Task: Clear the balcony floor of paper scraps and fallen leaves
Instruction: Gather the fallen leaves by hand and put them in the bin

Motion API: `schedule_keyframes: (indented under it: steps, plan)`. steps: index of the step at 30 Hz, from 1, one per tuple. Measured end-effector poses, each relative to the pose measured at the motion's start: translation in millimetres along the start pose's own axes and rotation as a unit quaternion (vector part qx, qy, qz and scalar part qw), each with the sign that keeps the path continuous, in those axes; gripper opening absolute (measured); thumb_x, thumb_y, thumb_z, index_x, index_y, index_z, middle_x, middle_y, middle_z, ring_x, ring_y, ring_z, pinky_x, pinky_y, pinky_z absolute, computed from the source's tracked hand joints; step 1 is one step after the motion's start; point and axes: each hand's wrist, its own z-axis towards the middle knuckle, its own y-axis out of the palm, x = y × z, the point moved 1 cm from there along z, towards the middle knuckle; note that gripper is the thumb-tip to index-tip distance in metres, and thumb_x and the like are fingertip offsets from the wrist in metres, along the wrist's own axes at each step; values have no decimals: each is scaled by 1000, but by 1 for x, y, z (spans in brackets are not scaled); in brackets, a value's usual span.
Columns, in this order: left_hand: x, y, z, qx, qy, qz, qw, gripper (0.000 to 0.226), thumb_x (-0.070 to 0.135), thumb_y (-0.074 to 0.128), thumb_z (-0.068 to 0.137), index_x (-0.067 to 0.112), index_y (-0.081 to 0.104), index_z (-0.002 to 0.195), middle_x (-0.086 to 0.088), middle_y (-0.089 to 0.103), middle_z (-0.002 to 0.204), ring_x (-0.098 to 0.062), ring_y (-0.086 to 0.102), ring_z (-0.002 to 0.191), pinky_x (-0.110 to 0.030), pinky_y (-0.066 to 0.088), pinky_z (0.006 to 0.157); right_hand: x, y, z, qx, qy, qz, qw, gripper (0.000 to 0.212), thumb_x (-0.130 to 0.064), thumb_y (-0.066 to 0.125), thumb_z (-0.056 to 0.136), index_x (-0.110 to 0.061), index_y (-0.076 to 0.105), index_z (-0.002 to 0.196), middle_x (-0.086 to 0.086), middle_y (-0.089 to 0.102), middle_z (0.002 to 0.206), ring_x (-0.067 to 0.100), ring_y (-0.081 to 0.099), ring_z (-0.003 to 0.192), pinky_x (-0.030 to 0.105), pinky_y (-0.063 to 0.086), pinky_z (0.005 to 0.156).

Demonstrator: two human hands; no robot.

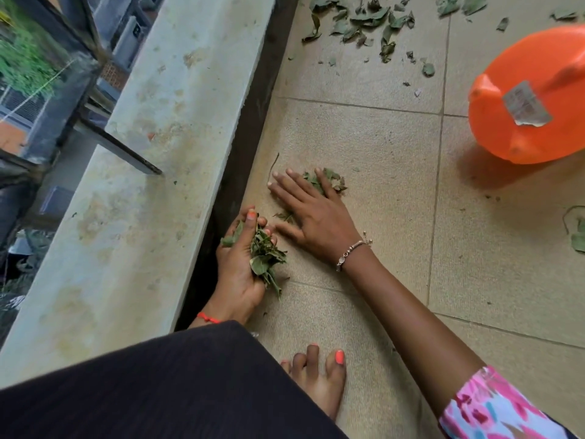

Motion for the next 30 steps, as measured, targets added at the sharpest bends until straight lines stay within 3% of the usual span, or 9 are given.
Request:
schedule_keyframes:
  steps: [5,8,13,17,19,21,25,27,30]
  plan:
    - [-2,2,5,1,12,24,1000,6,9,56,89,13,61,90,1,59,61,-7,54,50,-17,48,48,2,-5,22,18,63,-6,998,65,-55,30,93,-28,11,149,-4,6,158,17,2,146,42,-8,114]
    - [-3,3,7,2,15,29,999,7,10,57,88,13,63,88,2,60,61,-6,54,51,-16,47,48,-2,-9,38,-7,19,-37,999,62,-54,26,96,-30,5,149,-5,4,158,17,2,146,45,-6,114]
    - [-2,3,6,-7,10,30,999,8,9,54,91,13,61,91,2,59,60,-6,54,50,-17,47,47,-1,-8,34,-4,2,42,999,46,-32,27,102,-16,32,144,0,28,153,14,20,143,33,8,116]
    - [-2,-2,7,-16,6,44,999,9,9,54,90,14,61,92,1,58,62,-7,53,50,-17,48,48,1,-14,2,104,9,115,988,30,-27,48,93,-8,70,103,6,67,116,18,58,116,35,33,107]
    - [-3,-3,8,-22,2,49,999,9,9,55,90,14,62,93,1,57,63,-7,53,51,-17,48,48,9,-14,-14,156,17,84,984,29,-30,52,88,-9,71,82,5,72,94,22,63,103,36,39,99]
    - [-3,-3,11,-26,3,50,998,9,9,54,90,14,62,93,1,57,64,-7,54,52,-17,48,49,20,-15,-28,206,34,68,975,24,-29,58,85,-8,65,77,8,67,92,23,58,100,35,44,93]
    - [-3,-1,22,-50,55,120,990,15,14,64,78,13,66,93,1,62,66,-8,56,57,-18,50,58,43,-21,-41,287,159,152,932,30,-33,55,88,-4,62,96,15,57,112,24,51,108,31,47,87]
    - [-4,3,28,-56,98,164,980,19,16,68,73,13,68,92,2,64,67,-8,57,60,-18,51,63,52,-22,-40,251,233,199,918,44,-38,41,93,-6,57,117,14,51,128,25,48,121,37,44,99]
    - [-8,17,38,-61,158,211,963,10,7,67,82,15,70,87,2,66,69,-7,59,65,-18,51,69,53,-18,-36,138,268,184,935,66,-51,15,91,-14,37,141,5,33,150,18,24,141,32,14,117]
